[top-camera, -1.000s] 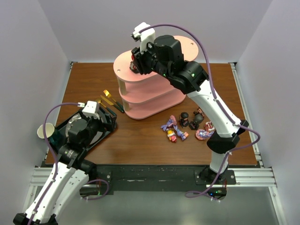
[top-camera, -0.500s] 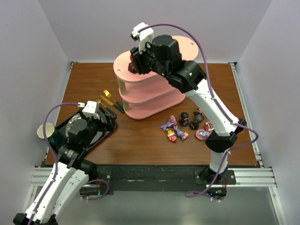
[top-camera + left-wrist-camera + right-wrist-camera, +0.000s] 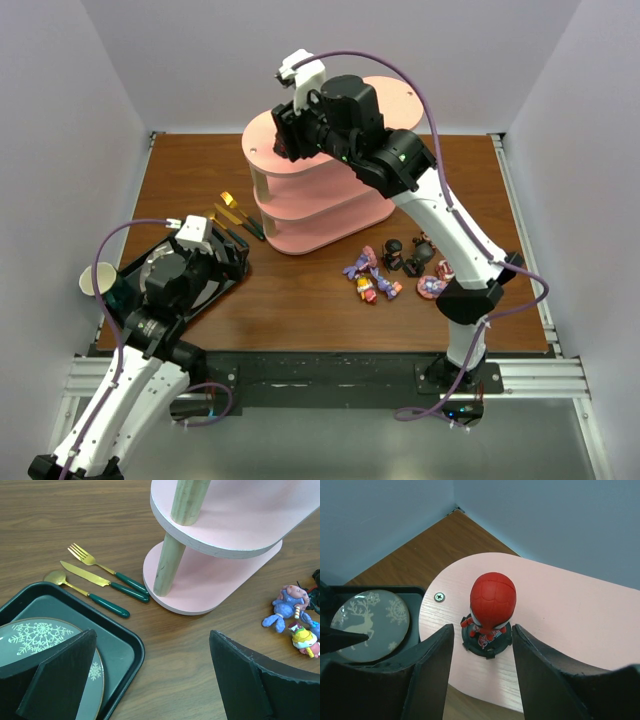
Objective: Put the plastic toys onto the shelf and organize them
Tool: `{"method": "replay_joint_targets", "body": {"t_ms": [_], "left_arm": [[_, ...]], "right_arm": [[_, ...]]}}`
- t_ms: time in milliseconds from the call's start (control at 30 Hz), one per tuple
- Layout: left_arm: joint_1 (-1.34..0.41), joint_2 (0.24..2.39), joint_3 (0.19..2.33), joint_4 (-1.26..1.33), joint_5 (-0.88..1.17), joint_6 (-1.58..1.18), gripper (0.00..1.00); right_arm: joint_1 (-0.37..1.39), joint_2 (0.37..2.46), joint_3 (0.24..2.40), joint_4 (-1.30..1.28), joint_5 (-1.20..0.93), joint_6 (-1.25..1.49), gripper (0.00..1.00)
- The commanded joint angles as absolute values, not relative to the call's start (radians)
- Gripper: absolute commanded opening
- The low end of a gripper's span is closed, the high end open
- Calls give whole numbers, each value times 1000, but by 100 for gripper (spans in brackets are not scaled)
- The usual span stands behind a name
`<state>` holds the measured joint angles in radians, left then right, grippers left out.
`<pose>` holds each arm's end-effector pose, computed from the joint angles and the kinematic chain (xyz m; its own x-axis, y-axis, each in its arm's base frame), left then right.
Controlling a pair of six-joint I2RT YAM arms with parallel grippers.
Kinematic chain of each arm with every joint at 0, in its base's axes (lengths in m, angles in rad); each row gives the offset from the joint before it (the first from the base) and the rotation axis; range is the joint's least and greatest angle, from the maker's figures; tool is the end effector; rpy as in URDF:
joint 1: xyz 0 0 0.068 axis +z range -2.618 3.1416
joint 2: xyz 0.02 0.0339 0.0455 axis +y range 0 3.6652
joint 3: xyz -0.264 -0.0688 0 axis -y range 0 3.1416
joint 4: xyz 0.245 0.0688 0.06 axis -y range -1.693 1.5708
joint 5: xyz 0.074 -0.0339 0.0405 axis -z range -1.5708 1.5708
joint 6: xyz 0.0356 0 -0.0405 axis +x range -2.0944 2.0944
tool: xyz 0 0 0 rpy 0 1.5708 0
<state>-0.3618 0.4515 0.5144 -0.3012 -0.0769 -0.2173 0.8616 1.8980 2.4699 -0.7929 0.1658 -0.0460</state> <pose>0.1222 -0.0433 0.2781 -0.2766 -0.1251 -0.9528 0.2288 0.9544 -0.1918 0.2551 0.2882 0.5226 -0.1130 -0.2013 -0.9730 -0.6495 0.7560 -0.0810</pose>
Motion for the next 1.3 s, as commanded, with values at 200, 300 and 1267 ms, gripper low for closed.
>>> {"method": "replay_joint_targets", "body": {"t_ms": [200, 300, 1267], "left_arm": [[-368, 446, 535, -264, -63, -207, 100], [-367, 448, 535, -264, -64, -207, 100], [-367, 448, 537, -267, -72, -207, 100]], "right_arm": [[854, 1885, 2500, -752, 164, -26, 63], [856, 1849, 2467, -739, 156, -14, 73], [661, 898, 758, -140, 433, 253, 95]]}}
